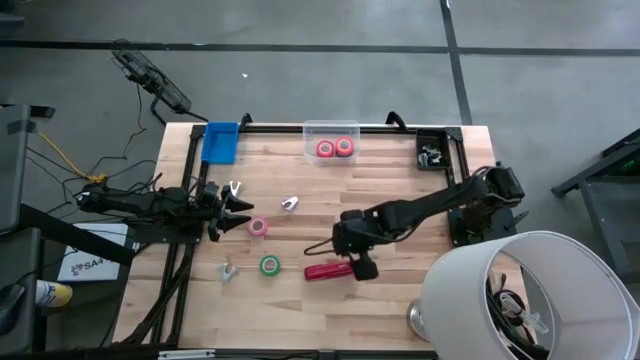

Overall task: Pick and place Stapler, Stapler remover, tape
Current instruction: Put the red stapler into the blue bin

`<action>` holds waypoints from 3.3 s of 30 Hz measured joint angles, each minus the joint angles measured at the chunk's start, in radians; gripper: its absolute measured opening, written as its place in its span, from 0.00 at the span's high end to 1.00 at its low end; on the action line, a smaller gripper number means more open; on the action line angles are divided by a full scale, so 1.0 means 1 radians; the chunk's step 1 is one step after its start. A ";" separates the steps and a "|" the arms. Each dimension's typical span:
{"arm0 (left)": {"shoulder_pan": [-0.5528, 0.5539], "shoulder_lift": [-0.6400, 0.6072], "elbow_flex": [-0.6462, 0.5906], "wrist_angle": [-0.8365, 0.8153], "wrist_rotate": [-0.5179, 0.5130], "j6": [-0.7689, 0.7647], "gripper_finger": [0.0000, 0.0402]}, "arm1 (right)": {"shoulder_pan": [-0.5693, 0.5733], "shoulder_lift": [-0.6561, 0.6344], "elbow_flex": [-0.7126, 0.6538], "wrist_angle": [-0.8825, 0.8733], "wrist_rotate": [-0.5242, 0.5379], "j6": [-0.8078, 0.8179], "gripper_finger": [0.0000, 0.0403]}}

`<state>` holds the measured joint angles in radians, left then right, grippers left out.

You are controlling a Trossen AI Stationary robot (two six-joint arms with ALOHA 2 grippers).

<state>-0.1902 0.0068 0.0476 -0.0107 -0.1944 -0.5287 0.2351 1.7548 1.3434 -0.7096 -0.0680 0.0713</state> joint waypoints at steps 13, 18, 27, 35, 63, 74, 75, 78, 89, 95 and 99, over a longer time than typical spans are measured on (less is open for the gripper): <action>0.000 0.000 0.000 0.000 0.000 0.000 0.43 | 0.047 0.143 0.000 0.035 -0.013 0.004 0.19; 0.000 0.000 0.000 0.000 0.000 0.000 0.43 | 0.048 0.201 0.000 0.035 0.008 0.007 0.19; 0.000 0.000 0.000 0.000 0.000 0.000 0.43 | 0.061 0.264 0.001 0.041 0.010 0.002 0.19; 0.000 0.000 0.000 0.000 0.000 0.000 0.43 | 0.072 0.272 0.002 0.040 0.063 -0.005 0.23; 0.000 0.000 0.000 0.000 0.000 0.000 0.43 | 0.095 0.274 0.001 0.032 0.087 0.008 0.55; 0.000 0.000 0.000 0.000 0.000 0.000 0.43 | 0.095 0.274 0.000 0.045 0.065 0.038 0.55; 0.000 0.000 0.000 0.000 0.000 0.000 0.43 | 0.095 0.274 0.000 0.045 0.065 0.041 0.55; 0.000 0.000 0.000 0.000 0.000 0.000 0.43 | 0.095 0.274 0.000 0.053 0.062 0.058 0.55; 0.000 0.000 0.000 0.000 0.000 0.000 0.43 | 0.085 0.244 0.008 0.056 0.051 0.071 0.55; 0.000 0.000 0.000 0.000 0.000 0.000 0.43 | 0.083 0.196 0.008 0.053 0.077 0.087 0.55; 0.000 0.000 0.000 0.000 0.000 0.000 0.43 | 0.073 0.178 0.011 0.035 0.078 0.097 0.55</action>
<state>-0.1902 0.0067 0.0475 -0.0105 -0.1944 -0.5289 0.3077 1.9332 1.3544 -0.6746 0.0101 0.1684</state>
